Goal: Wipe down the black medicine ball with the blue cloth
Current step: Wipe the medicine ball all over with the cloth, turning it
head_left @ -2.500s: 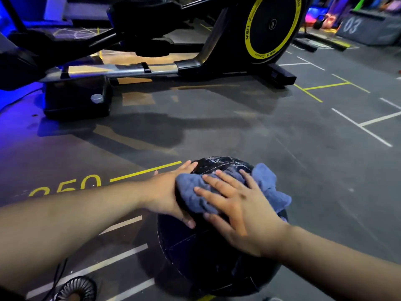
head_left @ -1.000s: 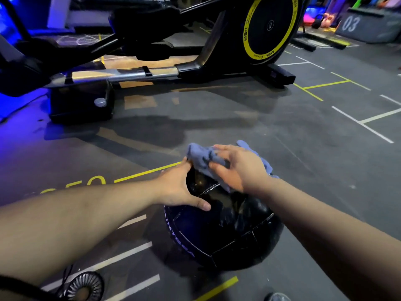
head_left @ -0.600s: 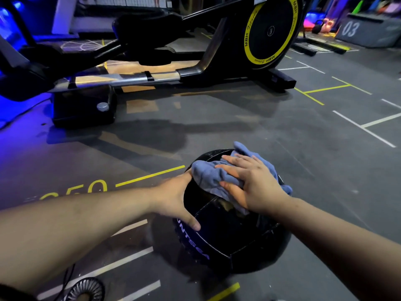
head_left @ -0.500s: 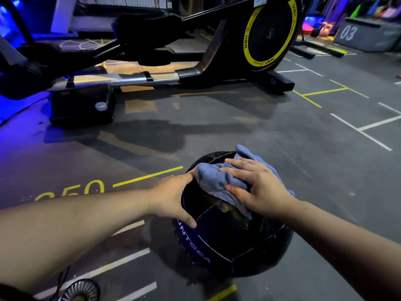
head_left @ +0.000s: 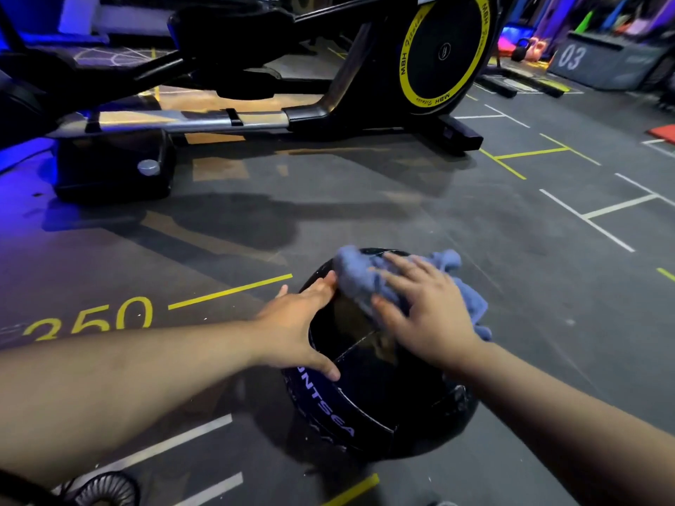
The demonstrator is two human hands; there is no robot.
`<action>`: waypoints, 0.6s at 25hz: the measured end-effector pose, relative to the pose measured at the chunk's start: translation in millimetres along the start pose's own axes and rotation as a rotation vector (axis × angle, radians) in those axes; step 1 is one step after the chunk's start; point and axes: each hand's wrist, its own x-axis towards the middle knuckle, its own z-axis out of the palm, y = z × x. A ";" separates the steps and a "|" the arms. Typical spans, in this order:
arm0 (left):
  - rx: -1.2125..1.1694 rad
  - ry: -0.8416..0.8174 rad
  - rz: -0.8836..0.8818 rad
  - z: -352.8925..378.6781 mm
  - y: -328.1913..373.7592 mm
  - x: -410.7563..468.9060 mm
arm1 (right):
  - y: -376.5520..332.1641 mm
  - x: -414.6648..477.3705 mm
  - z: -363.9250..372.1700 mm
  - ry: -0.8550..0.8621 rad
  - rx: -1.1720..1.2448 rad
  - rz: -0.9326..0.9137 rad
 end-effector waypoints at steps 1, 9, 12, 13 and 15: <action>-0.021 0.009 -0.023 -1.6 -3.0 -2.0 | -10.5 -7.7 5.2 -0.048 -0.075 -0.139; -0.030 -0.052 -0.036 -5.0 -2.5 -11.4 | 27.5 49.2 -10.4 -0.055 0.215 0.213; -0.072 -0.037 -0.046 1.3 -1.2 -14.3 | 19.5 69.5 -8.0 -0.183 0.072 0.449; -0.082 -0.028 -0.044 2.7 -1.8 -15.5 | 11.2 73.2 -6.6 -0.190 0.037 0.452; -0.070 -0.028 -0.044 1.9 -5.0 -18.3 | -7.6 72.2 0.6 -0.156 -0.018 0.329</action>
